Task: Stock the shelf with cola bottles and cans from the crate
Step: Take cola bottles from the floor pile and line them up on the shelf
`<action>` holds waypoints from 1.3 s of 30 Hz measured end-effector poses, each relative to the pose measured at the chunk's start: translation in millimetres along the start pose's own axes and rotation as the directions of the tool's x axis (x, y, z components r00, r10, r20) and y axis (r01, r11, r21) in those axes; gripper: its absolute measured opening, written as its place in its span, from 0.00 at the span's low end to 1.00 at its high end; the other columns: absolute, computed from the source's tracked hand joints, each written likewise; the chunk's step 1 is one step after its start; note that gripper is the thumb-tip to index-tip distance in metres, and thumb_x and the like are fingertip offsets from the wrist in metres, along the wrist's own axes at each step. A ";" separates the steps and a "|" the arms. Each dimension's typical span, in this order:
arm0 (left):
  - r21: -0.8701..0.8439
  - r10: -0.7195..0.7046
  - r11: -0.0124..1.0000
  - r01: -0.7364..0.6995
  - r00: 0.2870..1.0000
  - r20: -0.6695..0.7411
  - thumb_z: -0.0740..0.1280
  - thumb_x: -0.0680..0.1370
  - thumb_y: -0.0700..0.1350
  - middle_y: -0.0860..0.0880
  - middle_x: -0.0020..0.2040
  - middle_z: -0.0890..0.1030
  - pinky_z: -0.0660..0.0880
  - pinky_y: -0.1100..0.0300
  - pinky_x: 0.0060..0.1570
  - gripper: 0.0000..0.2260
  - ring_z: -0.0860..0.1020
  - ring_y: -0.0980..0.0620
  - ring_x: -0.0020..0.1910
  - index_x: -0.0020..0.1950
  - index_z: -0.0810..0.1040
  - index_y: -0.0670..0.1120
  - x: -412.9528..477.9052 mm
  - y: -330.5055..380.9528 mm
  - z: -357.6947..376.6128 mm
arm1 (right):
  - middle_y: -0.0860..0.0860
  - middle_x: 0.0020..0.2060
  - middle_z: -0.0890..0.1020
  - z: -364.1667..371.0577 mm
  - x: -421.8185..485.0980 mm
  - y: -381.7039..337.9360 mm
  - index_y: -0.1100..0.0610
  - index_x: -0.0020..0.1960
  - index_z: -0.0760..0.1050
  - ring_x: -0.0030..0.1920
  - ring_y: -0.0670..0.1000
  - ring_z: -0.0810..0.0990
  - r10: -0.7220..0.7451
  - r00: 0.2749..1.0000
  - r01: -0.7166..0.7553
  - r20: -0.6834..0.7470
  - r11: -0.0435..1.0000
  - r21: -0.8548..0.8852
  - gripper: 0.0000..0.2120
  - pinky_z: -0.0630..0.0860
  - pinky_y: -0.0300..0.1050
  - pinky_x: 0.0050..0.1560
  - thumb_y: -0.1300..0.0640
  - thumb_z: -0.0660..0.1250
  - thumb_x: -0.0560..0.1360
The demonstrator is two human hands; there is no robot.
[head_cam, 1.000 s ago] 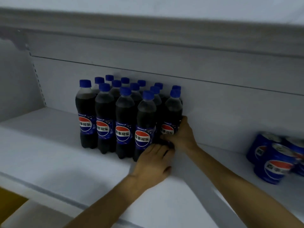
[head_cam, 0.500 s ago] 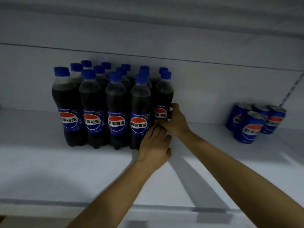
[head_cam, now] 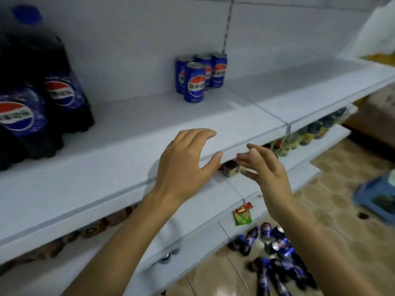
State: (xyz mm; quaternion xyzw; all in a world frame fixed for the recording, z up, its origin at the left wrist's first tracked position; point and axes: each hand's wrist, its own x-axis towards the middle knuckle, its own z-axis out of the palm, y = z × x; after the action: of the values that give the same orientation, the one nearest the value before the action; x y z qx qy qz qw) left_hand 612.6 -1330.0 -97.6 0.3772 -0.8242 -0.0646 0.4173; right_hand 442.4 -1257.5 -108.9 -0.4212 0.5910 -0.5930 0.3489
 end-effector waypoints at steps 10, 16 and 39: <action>-0.212 0.005 0.970 0.116 0.866 0.500 0.66 0.77 0.54 0.54 0.64 0.74 0.69 0.60 0.56 0.20 0.69 0.55 0.63 0.67 0.71 0.52 -68.9 166.0 210.8 | 0.53 0.49 0.85 -305.4 -115.5 110.5 0.53 0.55 0.77 0.50 0.52 0.83 0.326 0.848 -0.345 -0.418 0.938 0.032 0.19 0.78 0.49 0.54 0.42 0.64 0.72; -0.121 -0.103 0.961 0.247 0.733 0.672 0.68 0.76 0.54 0.52 0.66 0.73 0.70 0.56 0.60 0.23 0.71 0.51 0.64 0.69 0.69 0.51 -111.7 213.8 289.9 | 0.55 0.48 0.85 -423.3 -172.1 163.5 0.54 0.53 0.77 0.49 0.53 0.84 0.474 0.741 -0.490 -0.476 0.866 0.100 0.18 0.78 0.50 0.53 0.42 0.65 0.73; 0.324 -0.549 0.589 0.740 0.073 0.833 0.74 0.71 0.45 0.50 0.62 0.74 0.72 0.57 0.56 0.28 0.74 0.49 0.60 0.69 0.68 0.46 -300.0 53.2 645.6 | 0.50 0.41 0.83 -420.8 -47.0 582.8 0.50 0.48 0.75 0.44 0.53 0.81 0.900 0.433 -0.835 -0.058 0.376 -0.402 0.24 0.77 0.46 0.48 0.41 0.73 0.56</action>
State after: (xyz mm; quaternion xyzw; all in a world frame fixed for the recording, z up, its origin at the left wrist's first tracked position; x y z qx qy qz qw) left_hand 216.9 -1224.3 -682.3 0.5676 -0.6411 -0.5032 -0.1164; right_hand 28.6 -1077.2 -670.3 -0.1535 0.7912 -0.1582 0.5704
